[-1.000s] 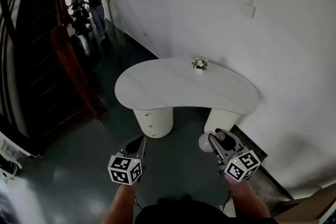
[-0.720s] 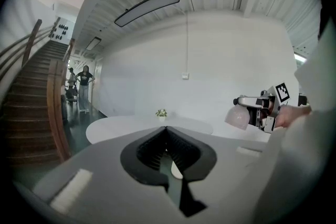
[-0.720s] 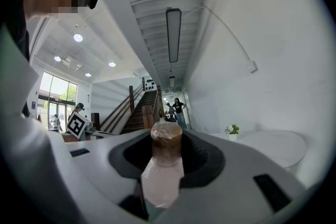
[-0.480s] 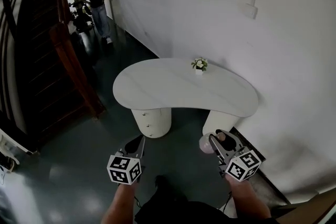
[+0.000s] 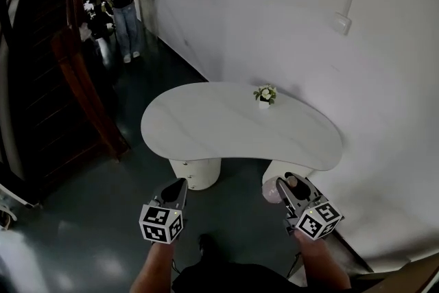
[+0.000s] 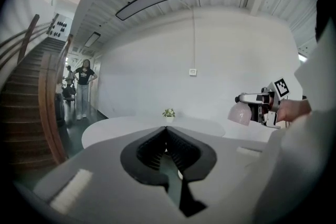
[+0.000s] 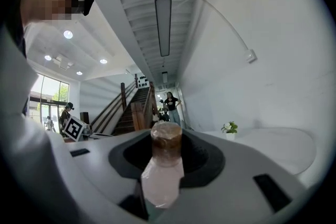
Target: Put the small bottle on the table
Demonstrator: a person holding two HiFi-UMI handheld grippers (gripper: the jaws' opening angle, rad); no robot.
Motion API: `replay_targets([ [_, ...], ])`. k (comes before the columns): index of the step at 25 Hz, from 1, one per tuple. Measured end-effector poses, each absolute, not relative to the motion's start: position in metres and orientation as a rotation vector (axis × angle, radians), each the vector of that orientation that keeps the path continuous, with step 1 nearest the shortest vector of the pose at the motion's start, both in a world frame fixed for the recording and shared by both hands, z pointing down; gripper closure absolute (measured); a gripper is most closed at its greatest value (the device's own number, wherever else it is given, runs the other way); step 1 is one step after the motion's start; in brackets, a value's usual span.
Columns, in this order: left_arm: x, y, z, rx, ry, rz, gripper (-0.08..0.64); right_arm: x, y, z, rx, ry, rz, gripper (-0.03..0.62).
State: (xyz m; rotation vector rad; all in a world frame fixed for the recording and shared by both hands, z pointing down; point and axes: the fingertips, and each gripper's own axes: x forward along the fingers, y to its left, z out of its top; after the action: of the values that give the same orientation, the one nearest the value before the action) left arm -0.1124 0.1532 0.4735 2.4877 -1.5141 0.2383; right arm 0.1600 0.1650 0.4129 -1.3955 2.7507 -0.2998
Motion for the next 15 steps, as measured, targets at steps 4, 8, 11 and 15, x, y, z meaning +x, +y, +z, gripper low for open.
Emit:
replay_targets([
  [4, -0.122, 0.104, 0.475, 2.512, -1.487, 0.260, 0.548, 0.147, 0.119, 0.414, -1.424, 2.733, -0.309, 0.448],
  [8, -0.129, 0.067, 0.475, 2.525, -1.436, 0.260, 0.549, 0.133, 0.082, 0.412, -1.450, 2.719, -0.318, 0.448],
  [11, -0.130, 0.051, 0.474, 2.569, -1.372, 0.288, 0.549, 0.121, 0.063, 0.410, -1.477, 2.690, -0.314, 0.448],
  [15, -0.135, 0.032, 0.470, 2.608, -1.345, 0.289, 0.548, 0.105, 0.042, 0.409, -1.482, 2.690, -0.306, 0.448],
])
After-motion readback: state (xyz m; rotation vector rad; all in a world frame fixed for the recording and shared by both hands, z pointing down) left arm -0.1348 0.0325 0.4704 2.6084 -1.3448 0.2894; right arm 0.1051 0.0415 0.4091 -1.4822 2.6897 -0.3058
